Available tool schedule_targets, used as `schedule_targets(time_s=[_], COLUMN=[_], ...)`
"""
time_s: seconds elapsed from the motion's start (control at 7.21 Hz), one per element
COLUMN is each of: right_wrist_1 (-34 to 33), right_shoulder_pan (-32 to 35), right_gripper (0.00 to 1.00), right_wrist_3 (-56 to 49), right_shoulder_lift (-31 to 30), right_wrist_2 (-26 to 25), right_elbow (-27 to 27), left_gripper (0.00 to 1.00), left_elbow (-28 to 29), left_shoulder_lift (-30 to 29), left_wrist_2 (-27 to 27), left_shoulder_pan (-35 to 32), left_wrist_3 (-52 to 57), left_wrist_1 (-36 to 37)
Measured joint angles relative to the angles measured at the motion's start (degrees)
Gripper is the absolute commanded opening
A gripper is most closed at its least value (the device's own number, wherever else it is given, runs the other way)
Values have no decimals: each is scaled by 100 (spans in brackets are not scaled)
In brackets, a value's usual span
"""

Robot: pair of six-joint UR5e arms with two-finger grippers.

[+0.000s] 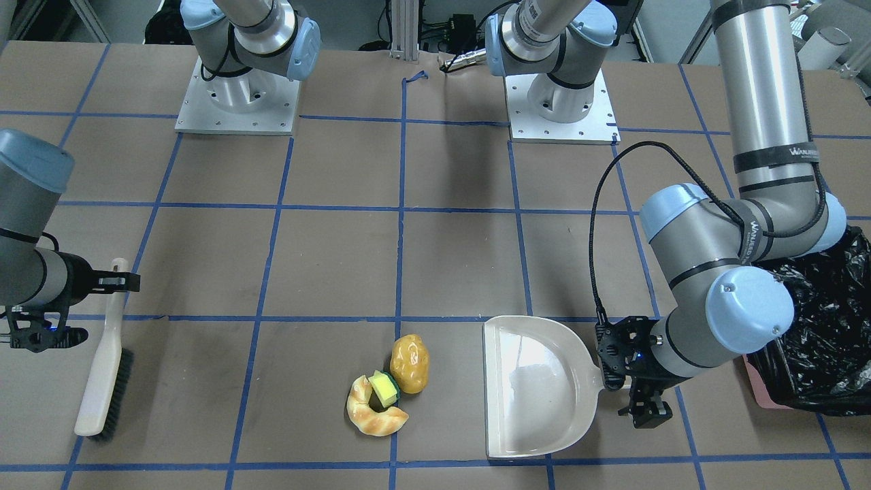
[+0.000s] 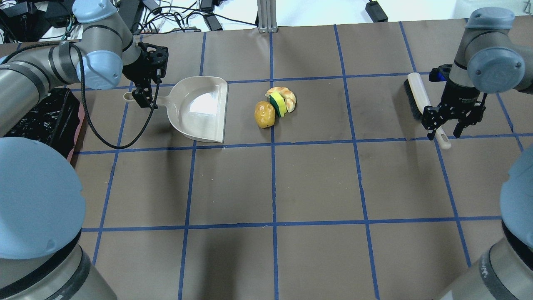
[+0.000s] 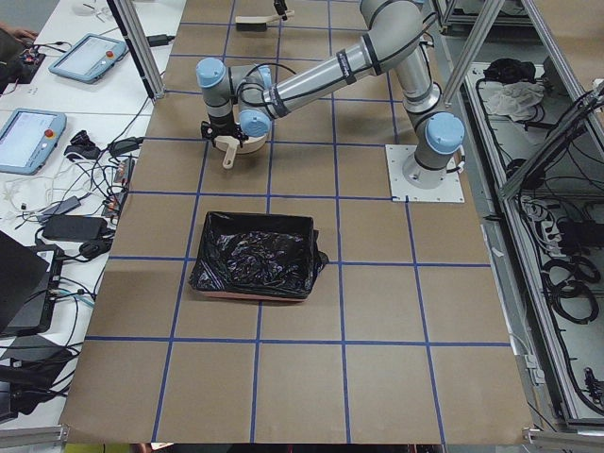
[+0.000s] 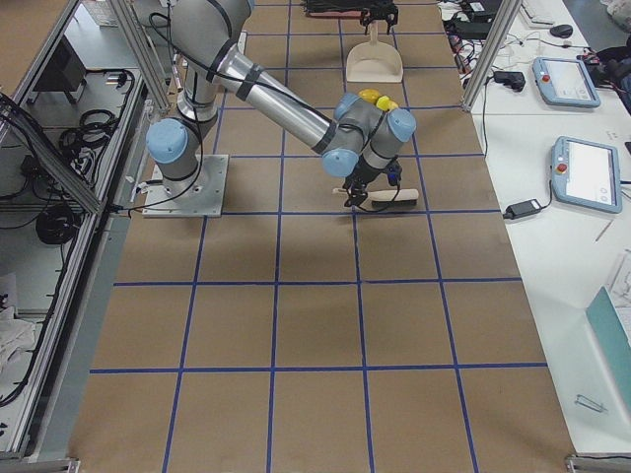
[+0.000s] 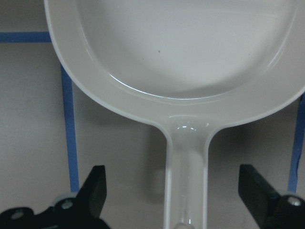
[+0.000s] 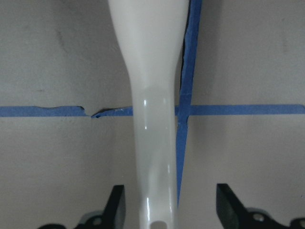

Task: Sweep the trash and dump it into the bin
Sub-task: 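Grasp the white brush handle with the right gripper and lift it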

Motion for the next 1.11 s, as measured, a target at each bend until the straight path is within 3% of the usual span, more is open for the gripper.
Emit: schedule_targets(time_s=[0.14,0.56,0.83,1.11], right_wrist_1=[56,109,267,402], right_shoulder_pan=[-3,30,316,1097], right_gripper=[15,11,10,10], right_wrist_3=[-11,34,277,1141], right_shoulder_lift=[-2,-49,-264,-324], right_wrist_2=[11,24,-59,-253], right_elbow=[-4,-91,-253,-403], left_gripper=[100,100,76,42], left_elbow=[-27,-63,-71,-69], left_shoulder_lift=[-55,-179,-258,-297], left_wrist_2=[2,1,-50,-61], left_shoulder_pan=[-1,-1,-26,-59], left_wrist_3=[4,30,134,325], left_wrist_1=[-11,-21,-14,-7])
